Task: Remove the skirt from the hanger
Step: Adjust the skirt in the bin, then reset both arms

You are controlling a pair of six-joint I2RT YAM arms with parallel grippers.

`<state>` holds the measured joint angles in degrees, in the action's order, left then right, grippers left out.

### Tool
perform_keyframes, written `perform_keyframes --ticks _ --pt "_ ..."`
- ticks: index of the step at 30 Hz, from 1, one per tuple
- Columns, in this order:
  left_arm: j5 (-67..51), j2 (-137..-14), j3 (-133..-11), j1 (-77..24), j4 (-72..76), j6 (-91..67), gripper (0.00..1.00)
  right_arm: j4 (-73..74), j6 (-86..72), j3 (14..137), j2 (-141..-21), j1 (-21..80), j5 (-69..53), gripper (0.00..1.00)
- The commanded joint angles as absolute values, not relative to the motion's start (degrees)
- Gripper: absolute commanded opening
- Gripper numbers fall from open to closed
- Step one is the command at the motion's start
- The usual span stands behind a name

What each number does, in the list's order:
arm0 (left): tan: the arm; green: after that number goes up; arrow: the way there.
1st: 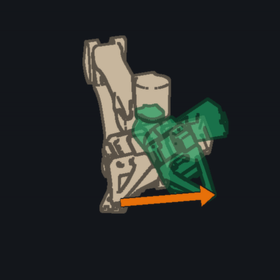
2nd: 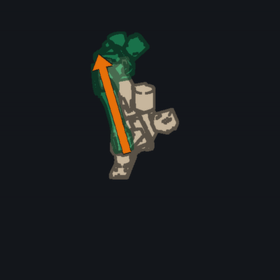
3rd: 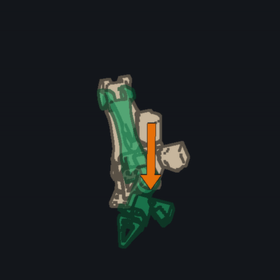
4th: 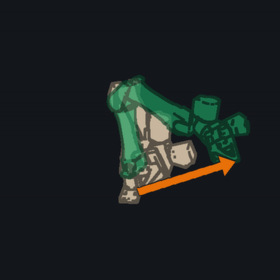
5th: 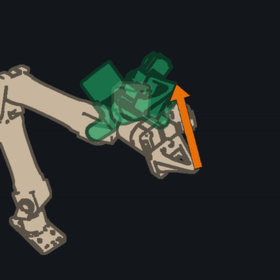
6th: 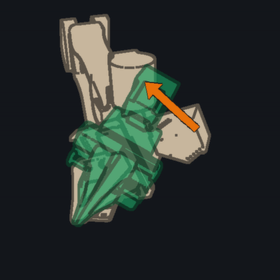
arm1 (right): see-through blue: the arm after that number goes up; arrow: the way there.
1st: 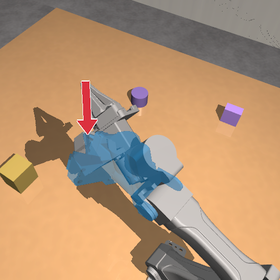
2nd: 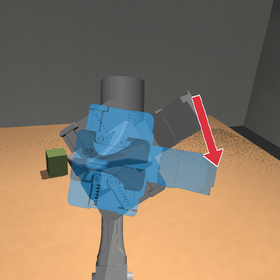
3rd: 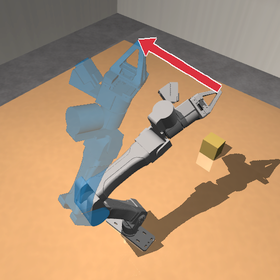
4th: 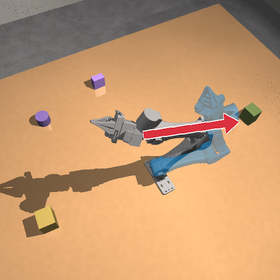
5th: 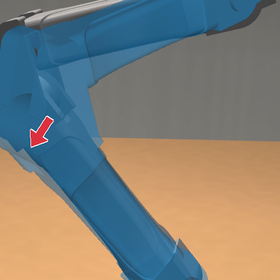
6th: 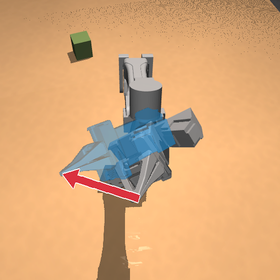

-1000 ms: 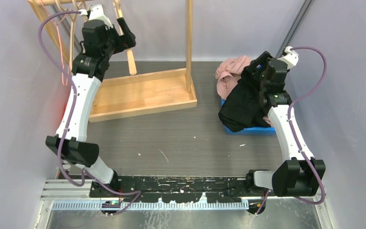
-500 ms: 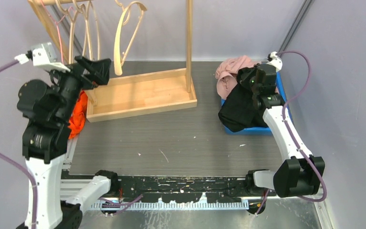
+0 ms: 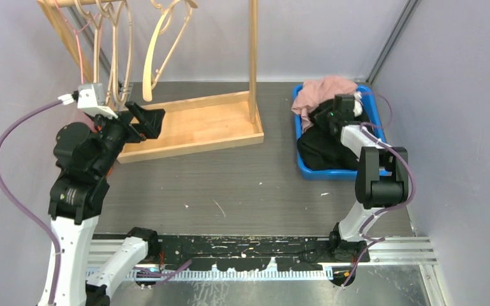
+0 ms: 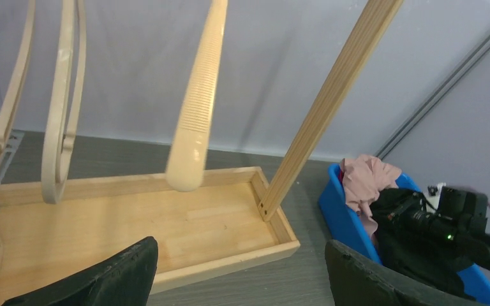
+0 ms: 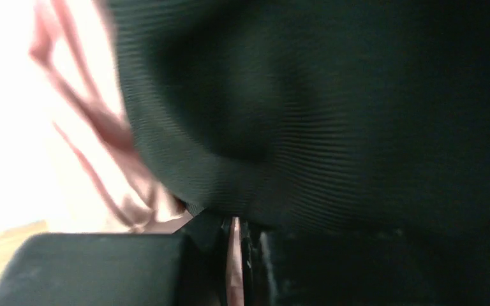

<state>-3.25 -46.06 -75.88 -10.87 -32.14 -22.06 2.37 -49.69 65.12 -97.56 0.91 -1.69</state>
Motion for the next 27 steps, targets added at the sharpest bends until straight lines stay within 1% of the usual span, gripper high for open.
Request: perform_keyframes --ticks 1,4,6,7,9,11,13,16,17,18,19,20,21,22,25,27 --pt "-3.2 -42.0 -75.8 -10.8 -29.5 -21.3 0.99 -1.9 -66.0 55.3 -97.5 -6.9 3.1 0.11" --pt "-4.4 -42.2 -75.5 -10.8 -30.0 -21.3 0.99 1.2 -66.3 51.0 -93.3 -9.4 13.3 0.14" --pt "-4.7 -42.4 -75.1 -10.8 -30.2 -21.4 1.00 1.5 -64.1 50.8 -91.9 -10.6 15.2 0.16" --pt "-4.6 -42.3 -74.8 -10.7 -29.9 -21.5 0.99 2.2 -62.3 51.9 -92.1 -10.8 14.3 0.17" --pt "-4.3 -42.4 -74.1 -10.8 -29.4 -21.7 0.99 4.2 -56.8 56.0 -93.8 -10.7 9.3 0.21" --pt "-4.3 -42.5 -73.8 -10.8 -29.2 -21.8 0.99 6.1 -51.5 60.5 -95.9 -10.2 3.0 0.27" --pt "-4.2 -42.7 -73.8 -10.8 -29.3 -21.7 0.99 7.9 -47.6 64.7 -96.5 -9.2 -0.1 0.32" --pt "-3.7 -43.3 -74.1 -10.8 -30.8 -21.6 0.99 13.0 -40.7 70.2 -94.6 -6.3 0.4 0.43" --pt "-3.8 -43.8 -74.4 -10.8 -31.7 -21.5 0.99 14.7 -38.5 71.9 -93.4 -5.0 1.1 0.48" --pt "-4.2 -44.5 -74.7 -10.8 -32.9 -21.5 0.99 16.3 -36.7 73.5 -92.1 -3.7 1.9 0.56" --pt "-4.8 -45.8 -74.9 -10.8 -33.7 -21.8 0.99 17.9 -35.0 74.7 -90.5 -1.9 2.5 0.67" --pt "-6.0 -46.9 -75.1 -10.8 -34.4 -22.1 0.99 19.2 -33.9 75.7 -89.1 -0.7 3.2 0.72" --pt "-7.6 -47.9 -75.1 -10.7 -34.8 -22.6 1.00 20.4 -32.9 76.5 -87.0 0.4 3.9 0.80" --pt "-9.4 -49.1 -75.0 -10.7 -35.1 -23.2 0.99 21.3 -32.0 76.9 -85.3 1.4 4.7 0.85" --pt "-13.2 -51.3 -74.5 -10.8 -35.8 -24.4 0.99 23.9 -29.7 77.3 -81.0 3.6 9.0 0.87" --pt "-12.6 -51.3 -74.0 -10.8 -36.3 -24.4 0.99 24.0 -29.3 76.8 -78.6 4.0 10.7 0.87"
